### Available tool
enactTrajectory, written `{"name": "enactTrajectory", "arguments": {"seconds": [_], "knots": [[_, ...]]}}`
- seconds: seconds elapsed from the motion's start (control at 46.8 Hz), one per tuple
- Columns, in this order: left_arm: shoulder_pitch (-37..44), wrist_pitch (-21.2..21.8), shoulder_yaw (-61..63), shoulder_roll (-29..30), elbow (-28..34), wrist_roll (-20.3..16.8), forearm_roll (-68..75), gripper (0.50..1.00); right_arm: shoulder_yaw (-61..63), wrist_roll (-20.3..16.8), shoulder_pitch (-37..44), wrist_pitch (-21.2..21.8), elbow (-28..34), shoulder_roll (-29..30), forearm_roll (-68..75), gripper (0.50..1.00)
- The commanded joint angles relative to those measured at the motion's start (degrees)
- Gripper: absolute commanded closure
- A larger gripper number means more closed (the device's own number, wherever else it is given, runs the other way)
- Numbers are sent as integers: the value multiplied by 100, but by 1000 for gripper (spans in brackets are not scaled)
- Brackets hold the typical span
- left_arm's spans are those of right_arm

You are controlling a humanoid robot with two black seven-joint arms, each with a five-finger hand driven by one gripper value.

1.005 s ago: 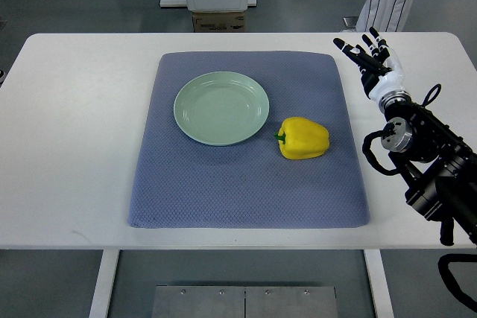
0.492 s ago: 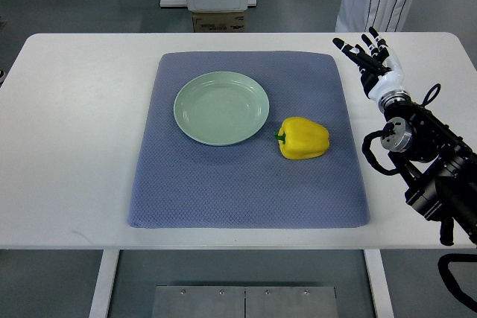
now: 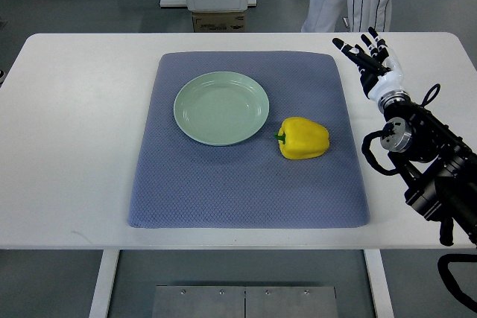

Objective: Place yellow pepper on plate with right hand

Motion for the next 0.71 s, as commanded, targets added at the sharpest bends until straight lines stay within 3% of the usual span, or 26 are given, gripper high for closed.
{"name": "enactTrajectory", "arguments": {"seconds": [0.0, 0.684], "knots": [[0, -1, 0, 0, -4, -6, 7, 500, -1, 0, 0, 0, 0, 0, -2, 500], [0, -1, 0, 0, 5, -6, -2, 500, -370, 17, 53, 131, 26, -105, -2, 500]]}}
